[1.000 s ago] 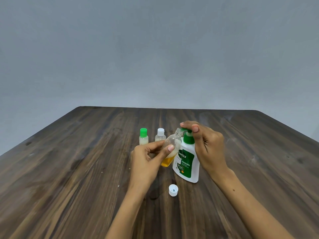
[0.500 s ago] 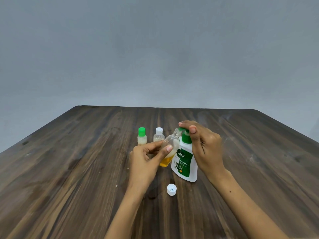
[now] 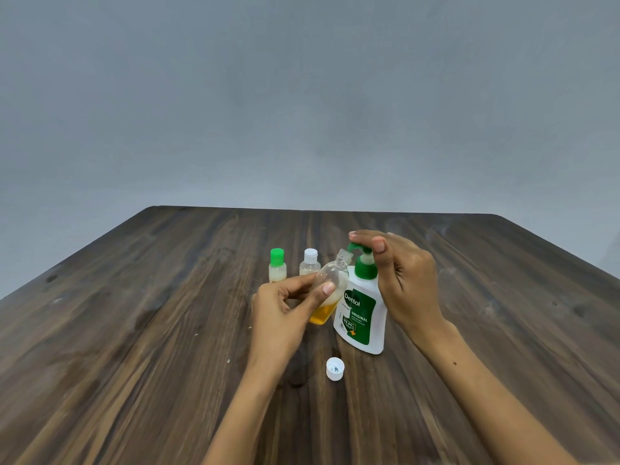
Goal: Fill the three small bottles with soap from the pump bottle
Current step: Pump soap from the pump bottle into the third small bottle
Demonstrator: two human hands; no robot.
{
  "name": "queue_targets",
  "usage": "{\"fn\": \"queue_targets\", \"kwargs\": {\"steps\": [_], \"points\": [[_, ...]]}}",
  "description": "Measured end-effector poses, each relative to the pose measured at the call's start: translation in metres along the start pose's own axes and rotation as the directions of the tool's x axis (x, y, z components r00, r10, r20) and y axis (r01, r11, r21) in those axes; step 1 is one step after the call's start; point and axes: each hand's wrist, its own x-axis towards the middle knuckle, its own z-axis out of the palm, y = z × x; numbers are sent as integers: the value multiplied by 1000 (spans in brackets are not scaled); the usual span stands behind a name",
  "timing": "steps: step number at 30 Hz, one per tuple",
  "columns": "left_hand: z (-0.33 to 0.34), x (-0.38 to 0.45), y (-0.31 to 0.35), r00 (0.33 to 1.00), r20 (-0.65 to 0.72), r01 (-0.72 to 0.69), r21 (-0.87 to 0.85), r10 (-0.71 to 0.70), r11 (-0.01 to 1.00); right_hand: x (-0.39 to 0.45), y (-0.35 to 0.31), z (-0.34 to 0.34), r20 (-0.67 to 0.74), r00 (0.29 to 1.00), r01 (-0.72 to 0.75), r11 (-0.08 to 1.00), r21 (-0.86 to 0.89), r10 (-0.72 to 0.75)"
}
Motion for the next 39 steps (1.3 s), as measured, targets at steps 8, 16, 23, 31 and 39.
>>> {"fn": "queue_targets", "kwargs": {"steps": [8,16,23,31,39], "points": [[-1,0,0,1000,2,2,0,-2,1000,-7,2,5,-8,999,-40,999,28,41],[2,1,2,1000,17,-9,-14,10,1000,-4,0,4,-10,1000,-28,999,25,28],[3,1,0,1000,11,-9,-1,9,1000,1,2,2,-9,1000,0,1000,13,0],[2,0,-2,1000,5,15,-2,-15,1000,-7,4,5,-34,999,-10,999,35,11],[1,1,-3,1000,-1,25,6,-25,1000,-3,4,8,-41,999,0,1000,12,1]]}}
